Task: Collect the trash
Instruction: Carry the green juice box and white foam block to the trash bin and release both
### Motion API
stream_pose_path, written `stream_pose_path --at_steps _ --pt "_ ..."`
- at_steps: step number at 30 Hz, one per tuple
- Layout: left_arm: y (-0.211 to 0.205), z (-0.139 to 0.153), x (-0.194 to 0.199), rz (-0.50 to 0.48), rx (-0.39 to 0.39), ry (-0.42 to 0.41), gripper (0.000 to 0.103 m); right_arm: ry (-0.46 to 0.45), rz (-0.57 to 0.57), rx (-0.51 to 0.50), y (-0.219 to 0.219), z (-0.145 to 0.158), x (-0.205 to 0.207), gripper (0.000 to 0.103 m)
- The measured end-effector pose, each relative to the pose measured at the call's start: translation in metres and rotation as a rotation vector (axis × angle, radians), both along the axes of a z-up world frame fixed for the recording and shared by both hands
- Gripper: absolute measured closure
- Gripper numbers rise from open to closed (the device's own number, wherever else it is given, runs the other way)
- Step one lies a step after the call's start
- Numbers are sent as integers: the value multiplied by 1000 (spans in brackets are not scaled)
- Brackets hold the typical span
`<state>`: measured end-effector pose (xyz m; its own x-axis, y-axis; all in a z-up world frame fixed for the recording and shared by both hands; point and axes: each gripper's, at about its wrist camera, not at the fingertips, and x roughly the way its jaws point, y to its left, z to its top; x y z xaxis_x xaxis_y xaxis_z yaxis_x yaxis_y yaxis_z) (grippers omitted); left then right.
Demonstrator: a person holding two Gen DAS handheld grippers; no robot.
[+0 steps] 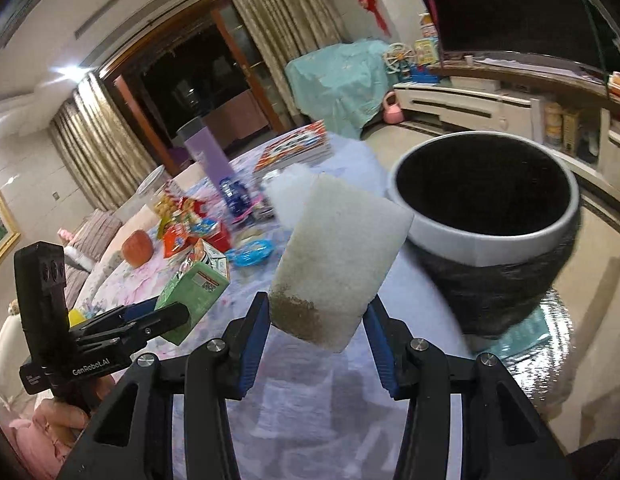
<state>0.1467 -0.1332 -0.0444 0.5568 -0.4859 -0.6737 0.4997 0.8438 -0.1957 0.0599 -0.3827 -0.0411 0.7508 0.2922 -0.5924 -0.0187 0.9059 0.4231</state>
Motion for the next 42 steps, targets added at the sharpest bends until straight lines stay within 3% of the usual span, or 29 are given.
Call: stream_pose_path --at_steps 20,42 --pt "-121 32 30 -96 37 -64 46 -6 -103 -65 -96 14 11 54" --pt "-189 18 72 -132 114 -41 46 61 -89 -110 -137 3 54 52"
